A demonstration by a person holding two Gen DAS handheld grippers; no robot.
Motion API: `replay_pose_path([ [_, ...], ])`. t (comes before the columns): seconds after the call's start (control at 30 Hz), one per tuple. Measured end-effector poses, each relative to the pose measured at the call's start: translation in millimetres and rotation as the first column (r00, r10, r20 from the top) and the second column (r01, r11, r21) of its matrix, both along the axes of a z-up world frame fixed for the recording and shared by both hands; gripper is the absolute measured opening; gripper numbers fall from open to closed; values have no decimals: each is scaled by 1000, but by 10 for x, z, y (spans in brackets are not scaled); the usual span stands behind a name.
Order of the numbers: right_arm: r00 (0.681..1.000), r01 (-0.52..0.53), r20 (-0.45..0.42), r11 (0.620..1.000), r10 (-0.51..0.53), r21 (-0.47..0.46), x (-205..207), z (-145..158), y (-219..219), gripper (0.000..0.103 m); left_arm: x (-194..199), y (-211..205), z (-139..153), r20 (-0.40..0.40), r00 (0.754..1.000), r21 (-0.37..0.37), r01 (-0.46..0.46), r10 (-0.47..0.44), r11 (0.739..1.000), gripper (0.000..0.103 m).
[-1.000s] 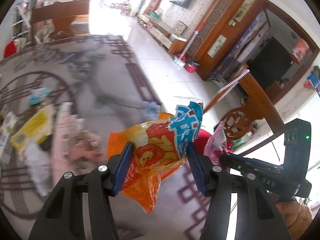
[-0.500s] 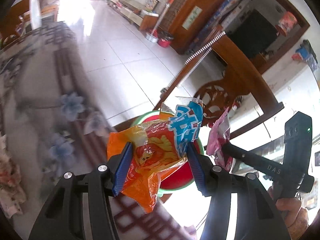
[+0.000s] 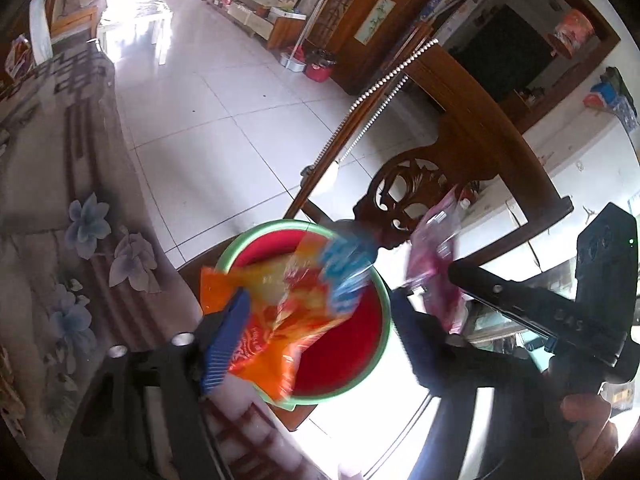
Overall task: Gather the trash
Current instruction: 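Carry both held wrappers to the red bucket and release them inside, then grasp crumpled grey paper with left tool while right tool moves over trash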
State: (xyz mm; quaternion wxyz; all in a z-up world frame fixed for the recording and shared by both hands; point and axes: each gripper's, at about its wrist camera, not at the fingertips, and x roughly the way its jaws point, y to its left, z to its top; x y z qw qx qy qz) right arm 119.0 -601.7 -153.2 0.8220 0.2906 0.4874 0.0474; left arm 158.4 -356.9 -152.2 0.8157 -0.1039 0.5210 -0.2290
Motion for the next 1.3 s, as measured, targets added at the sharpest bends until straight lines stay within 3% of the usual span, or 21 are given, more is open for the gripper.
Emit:
replay_pose_path([
  [0.37, 999, -41, -8, 999, 41, 5, -4, -3, 167, 69, -211, 148, 126, 53, 998, 35, -19, 17, 999, 75],
  [0.63, 993, -105, -46, 994, 105, 5, -1, -74, 527, 71, -450, 664, 123, 53, 985, 6, -165, 164, 986, 75],
  [0.77, 989, -140, -48, 990, 140, -3, 16, -64, 753, 72, -496, 1101, 94, 51, 964, 15, -263, 262, 965, 75],
  [0.97, 982, -182, -45, 983, 182, -13, -23, -20, 1145, 73, -712, 1917, -25, 50, 911, 62, -412, 409, 909, 75],
  [1.03, 981, -191, -47, 981, 191, -17, -55, -13, 1281, 73, -833, 2230, -83, 54, 883, 83, -469, 466, 879, 75],
  [1.2, 976, -211, -61, 977, 209, -29, -166, -14, 1643, 73, -1098, 3125, -146, 76, 760, 100, -650, 645, 754, 75],
  [1.3, 972, -228, -64, 973, 226, -33, -249, 0, 1858, 73, -1156, 3543, -274, 23, 719, 106, -693, 695, 713, 75],
])
